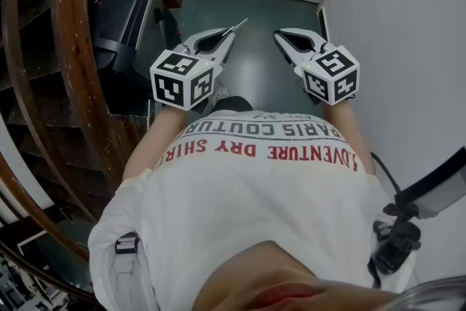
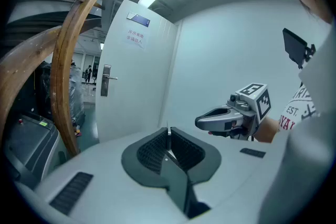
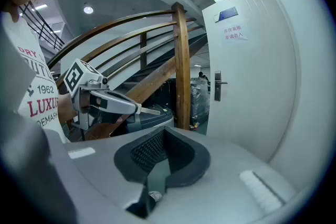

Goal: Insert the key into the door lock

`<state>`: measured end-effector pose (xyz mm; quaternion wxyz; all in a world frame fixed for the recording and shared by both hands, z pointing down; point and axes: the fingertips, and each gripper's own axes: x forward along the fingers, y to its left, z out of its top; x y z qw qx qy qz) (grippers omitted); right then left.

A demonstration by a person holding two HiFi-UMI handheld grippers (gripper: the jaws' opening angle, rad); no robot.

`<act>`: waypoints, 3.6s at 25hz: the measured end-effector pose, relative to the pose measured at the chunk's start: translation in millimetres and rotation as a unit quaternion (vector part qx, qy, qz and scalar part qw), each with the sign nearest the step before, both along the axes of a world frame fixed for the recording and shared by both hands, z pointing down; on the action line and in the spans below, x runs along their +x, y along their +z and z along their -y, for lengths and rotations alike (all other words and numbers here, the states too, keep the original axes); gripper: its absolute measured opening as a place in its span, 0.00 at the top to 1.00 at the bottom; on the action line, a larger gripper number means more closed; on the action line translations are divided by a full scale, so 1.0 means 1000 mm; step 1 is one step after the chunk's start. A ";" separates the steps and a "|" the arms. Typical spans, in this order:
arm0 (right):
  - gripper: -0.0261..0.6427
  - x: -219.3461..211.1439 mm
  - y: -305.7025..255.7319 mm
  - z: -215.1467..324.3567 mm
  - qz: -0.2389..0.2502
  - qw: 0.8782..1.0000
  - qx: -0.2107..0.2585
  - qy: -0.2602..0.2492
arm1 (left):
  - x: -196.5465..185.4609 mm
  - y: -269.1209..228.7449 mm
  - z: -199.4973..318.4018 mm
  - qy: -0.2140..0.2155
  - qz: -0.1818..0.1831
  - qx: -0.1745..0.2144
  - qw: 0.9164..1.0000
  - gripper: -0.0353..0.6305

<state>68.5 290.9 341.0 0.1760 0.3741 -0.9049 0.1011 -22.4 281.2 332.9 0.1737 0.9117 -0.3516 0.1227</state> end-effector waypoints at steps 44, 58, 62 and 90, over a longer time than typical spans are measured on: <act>0.96 -0.006 0.068 0.379 0.028 0.999 -0.026 0.034 | -0.037 0.072 0.391 -0.008 -0.035 -0.054 0.998 0.91; 0.96 0.005 0.042 0.544 0.024 0.997 0.013 0.066 | -0.047 0.040 0.569 -0.013 -0.050 -0.019 0.998 0.91; 0.96 0.003 0.038 0.580 0.015 0.999 0.024 0.042 | -0.040 0.046 0.596 -0.016 -0.051 -0.026 0.998 0.91; 0.72 0.021 0.004 0.849 -0.031 0.992 0.118 0.011 | -0.009 0.083 0.748 -0.076 -0.124 -0.113 0.983 0.91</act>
